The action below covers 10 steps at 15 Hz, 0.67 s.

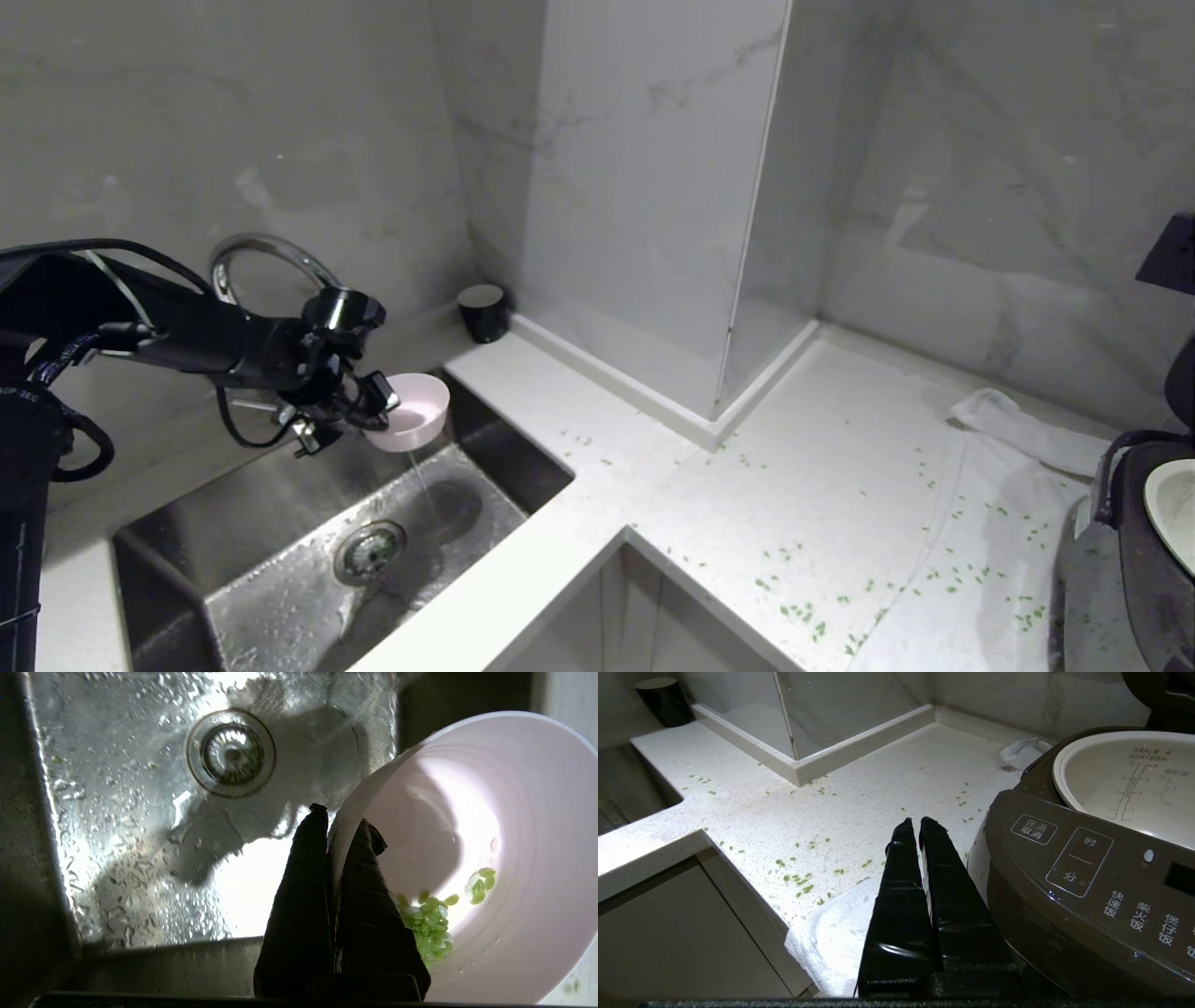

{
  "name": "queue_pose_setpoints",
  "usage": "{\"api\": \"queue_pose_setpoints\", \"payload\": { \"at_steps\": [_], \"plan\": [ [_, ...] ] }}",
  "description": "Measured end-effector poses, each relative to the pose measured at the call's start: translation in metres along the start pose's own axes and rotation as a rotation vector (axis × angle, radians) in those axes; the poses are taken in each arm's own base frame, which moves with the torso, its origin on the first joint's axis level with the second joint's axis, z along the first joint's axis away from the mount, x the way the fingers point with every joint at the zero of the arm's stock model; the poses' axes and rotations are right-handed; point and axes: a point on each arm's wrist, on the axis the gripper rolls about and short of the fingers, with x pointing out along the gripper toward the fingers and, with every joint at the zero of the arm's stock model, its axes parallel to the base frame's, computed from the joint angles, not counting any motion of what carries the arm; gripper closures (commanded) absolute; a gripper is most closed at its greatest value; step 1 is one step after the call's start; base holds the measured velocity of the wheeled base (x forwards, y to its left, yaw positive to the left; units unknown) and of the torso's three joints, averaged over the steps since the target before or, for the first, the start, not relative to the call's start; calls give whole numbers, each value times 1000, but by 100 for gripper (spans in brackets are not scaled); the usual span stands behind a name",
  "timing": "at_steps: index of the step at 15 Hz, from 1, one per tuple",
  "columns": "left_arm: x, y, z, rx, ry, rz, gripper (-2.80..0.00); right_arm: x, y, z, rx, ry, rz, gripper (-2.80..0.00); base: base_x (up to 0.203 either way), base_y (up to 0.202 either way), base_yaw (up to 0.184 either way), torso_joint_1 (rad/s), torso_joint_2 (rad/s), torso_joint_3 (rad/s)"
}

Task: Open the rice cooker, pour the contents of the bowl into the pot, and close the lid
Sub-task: Fill a bowl with water from the tap

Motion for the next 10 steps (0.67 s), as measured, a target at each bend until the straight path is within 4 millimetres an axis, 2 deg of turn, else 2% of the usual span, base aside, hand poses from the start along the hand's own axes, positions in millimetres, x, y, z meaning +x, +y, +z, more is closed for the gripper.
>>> {"api": "queue_pose_setpoints", "payload": {
  "at_steps": [7,10],
  "plan": [
    [40,8,34,-82,-56,18,0,0,0,0,0,0,0,0,0,0,0,0,0,0],
    [55,8,40,-105,-69,19,0,0,0,0,0,0,0,0,0,0,0,0,0,0]
  ]
}}
